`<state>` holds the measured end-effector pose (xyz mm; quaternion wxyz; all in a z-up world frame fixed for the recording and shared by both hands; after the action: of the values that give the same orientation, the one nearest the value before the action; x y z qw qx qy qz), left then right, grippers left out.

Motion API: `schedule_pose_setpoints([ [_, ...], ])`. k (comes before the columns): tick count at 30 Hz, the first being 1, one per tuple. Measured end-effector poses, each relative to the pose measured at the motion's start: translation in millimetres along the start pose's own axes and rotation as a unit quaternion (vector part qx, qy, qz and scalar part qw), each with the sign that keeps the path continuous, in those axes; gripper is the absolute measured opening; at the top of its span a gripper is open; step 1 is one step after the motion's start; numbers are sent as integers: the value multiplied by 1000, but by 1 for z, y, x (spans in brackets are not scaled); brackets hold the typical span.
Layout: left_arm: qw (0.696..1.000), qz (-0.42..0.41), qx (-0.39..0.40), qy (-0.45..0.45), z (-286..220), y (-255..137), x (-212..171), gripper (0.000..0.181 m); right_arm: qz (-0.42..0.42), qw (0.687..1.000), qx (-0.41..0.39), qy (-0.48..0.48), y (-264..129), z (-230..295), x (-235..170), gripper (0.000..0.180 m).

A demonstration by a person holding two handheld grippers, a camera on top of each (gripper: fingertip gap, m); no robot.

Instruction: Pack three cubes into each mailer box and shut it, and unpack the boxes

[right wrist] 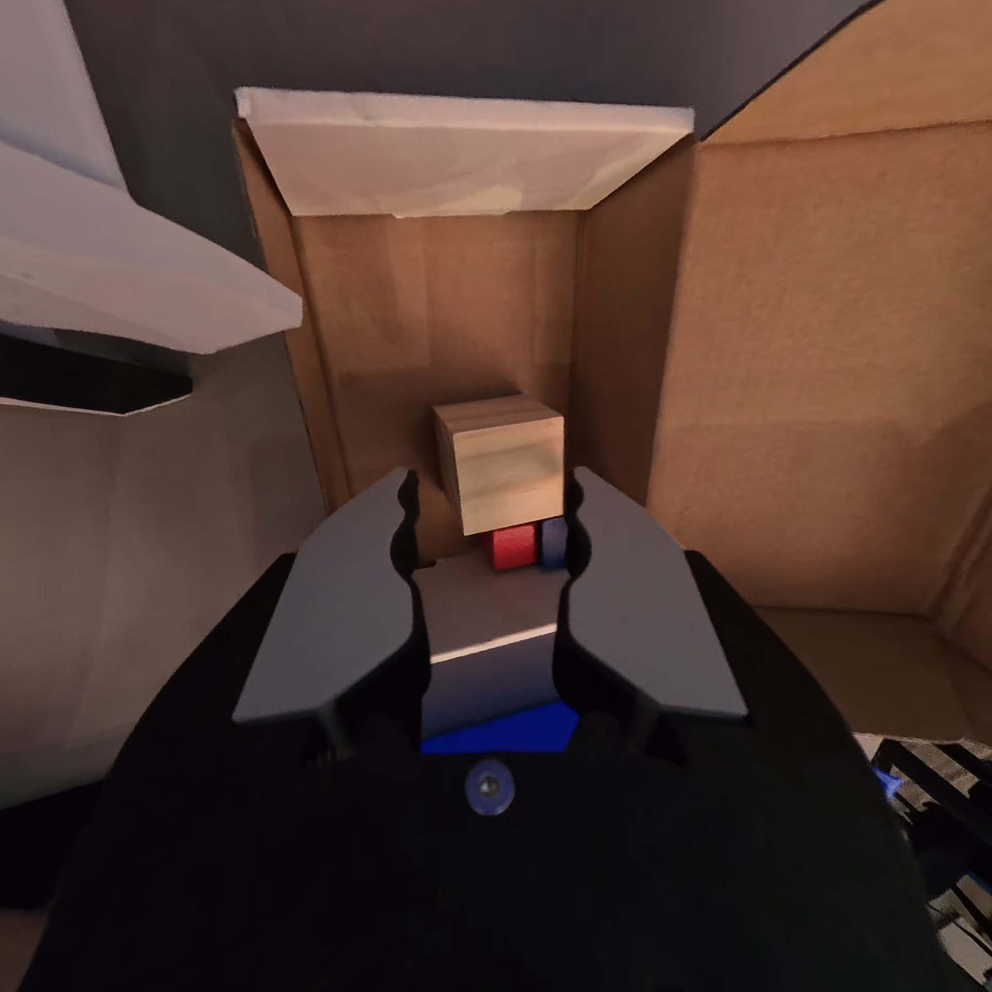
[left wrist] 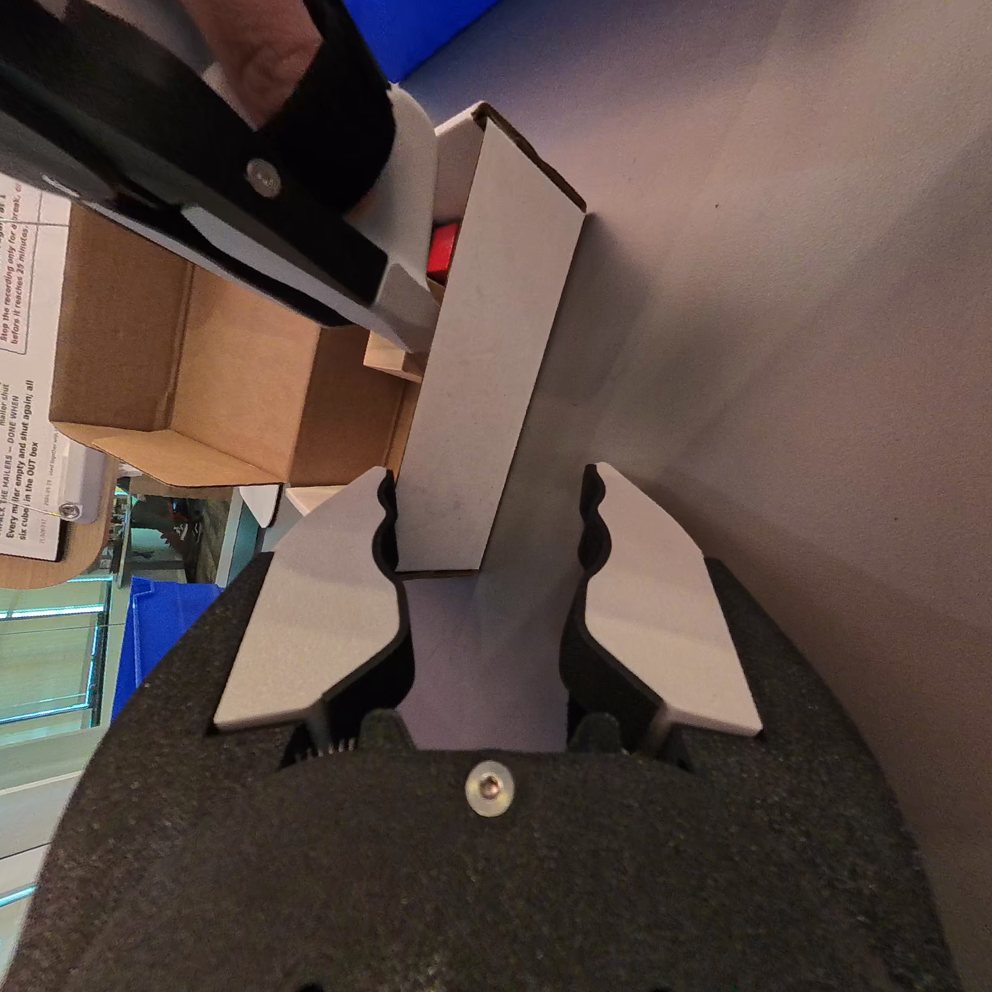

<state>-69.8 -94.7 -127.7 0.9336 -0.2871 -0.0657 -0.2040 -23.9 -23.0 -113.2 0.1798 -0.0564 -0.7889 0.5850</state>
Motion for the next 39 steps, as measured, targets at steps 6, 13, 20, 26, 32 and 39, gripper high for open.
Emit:
schedule_pose_setpoints([
  [6,1000,0,0,1,0,0,0,66,-4,1000,4,-7,15,-6,-1,60],
  [13,1000,2,0,3,0,-1,0,65,-40,999,22,-2,6,-8,6,46],
  [20,1000,7,2,5,1,0,-2,65,-180,979,-55,72,-123,-42,-18,46],
  [26,1000,16,8,9,2,0,-3,64,-125,944,-126,280,-155,-94,-156,46],
  [32,1000,17,10,12,1,0,-3,63,39,949,2,314,-71,-80,-224,46],
  [39,1000,21,9,9,2,0,-6,64,95,956,83,265,-28,-56,-219,47],
])
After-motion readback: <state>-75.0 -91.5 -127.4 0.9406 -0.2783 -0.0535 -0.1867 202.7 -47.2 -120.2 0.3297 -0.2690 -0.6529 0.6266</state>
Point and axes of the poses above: each gripper's, where its closed fingertips meet, y out along the fingers, x out of its top, z = x × y across the jaws, the point moved 1 cm from there along -y, back along the fingers, and after that the axes turned 15 degrees about y, right-handed, at the moved point
